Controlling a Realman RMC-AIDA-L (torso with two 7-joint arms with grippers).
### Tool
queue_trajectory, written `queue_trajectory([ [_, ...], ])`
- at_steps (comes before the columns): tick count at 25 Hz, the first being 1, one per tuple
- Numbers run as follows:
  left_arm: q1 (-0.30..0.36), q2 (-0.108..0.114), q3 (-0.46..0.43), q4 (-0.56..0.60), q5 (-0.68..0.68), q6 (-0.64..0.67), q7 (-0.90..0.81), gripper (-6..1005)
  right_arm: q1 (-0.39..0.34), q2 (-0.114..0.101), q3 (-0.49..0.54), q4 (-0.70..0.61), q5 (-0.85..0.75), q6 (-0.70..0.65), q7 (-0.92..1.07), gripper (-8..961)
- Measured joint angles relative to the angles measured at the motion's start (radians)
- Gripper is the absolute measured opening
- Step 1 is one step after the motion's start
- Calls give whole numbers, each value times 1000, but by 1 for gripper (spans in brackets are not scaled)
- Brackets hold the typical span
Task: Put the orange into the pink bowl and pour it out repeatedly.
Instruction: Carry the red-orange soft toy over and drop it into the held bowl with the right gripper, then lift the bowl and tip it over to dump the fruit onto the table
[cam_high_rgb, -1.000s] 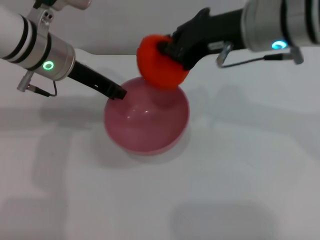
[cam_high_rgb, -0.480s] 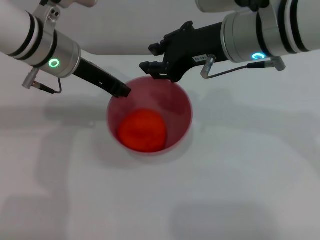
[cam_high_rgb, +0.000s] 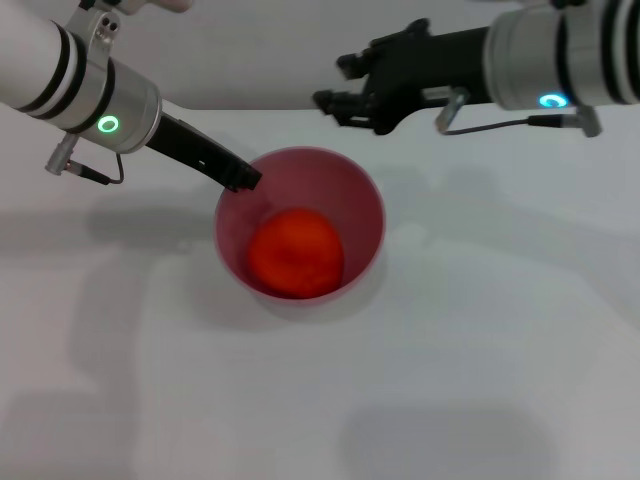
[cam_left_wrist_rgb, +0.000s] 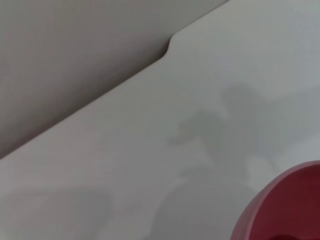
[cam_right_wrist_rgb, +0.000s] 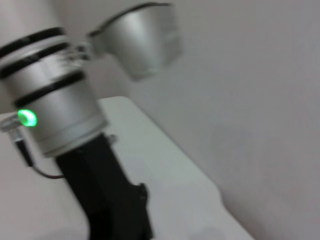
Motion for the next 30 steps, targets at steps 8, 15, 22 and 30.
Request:
queue_trajectory([
  [8,11,-4,1,-15,-40,-44,0,43,-168,2,127,52,492,93,-385,438],
  [15,17,-4,8,-29,-73,-61,2,43,-321,-5,158,193,1184,64,-1068,438],
  [22,19,-4,14,-34,-91,-70,3,43,-336,-7,200,494,1679,-231,-1416,438],
  [30,12,-2,14,-38,-92,-60,2,43,-336,-8,243,696,1910,-506,-1567,437],
])
